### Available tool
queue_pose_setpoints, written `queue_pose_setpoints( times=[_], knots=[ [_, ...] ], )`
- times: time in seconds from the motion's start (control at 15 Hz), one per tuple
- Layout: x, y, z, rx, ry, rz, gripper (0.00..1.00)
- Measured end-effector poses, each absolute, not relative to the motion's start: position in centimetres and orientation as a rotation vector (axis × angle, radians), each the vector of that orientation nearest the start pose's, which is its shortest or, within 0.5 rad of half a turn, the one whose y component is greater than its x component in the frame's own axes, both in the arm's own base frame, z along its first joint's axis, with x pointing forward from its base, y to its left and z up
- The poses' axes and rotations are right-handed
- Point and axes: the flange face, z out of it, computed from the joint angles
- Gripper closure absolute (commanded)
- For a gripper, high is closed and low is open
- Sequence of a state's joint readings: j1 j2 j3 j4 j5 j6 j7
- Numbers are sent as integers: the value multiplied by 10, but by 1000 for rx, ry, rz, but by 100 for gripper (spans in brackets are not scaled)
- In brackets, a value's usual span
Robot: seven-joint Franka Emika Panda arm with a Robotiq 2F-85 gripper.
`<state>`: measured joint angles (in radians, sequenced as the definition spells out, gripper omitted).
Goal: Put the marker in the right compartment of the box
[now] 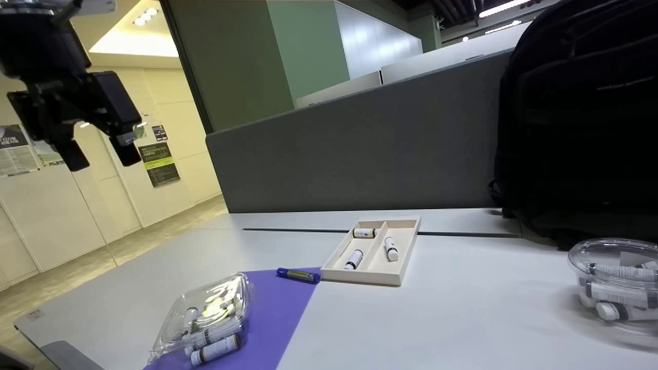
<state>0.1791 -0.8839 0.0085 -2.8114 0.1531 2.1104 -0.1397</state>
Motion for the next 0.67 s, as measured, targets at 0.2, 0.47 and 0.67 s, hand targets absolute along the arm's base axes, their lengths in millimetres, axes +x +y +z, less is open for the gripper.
queue_pose_setpoints(
  times=[0.2, 0.47, 0.67],
  knots=[
    [315, 51, 459, -2958, -388, -331, 0],
    [356, 31, 455, -3019, -391, -357, 0],
    [394, 26, 440, -3107, -454, -304, 0]
  ],
)
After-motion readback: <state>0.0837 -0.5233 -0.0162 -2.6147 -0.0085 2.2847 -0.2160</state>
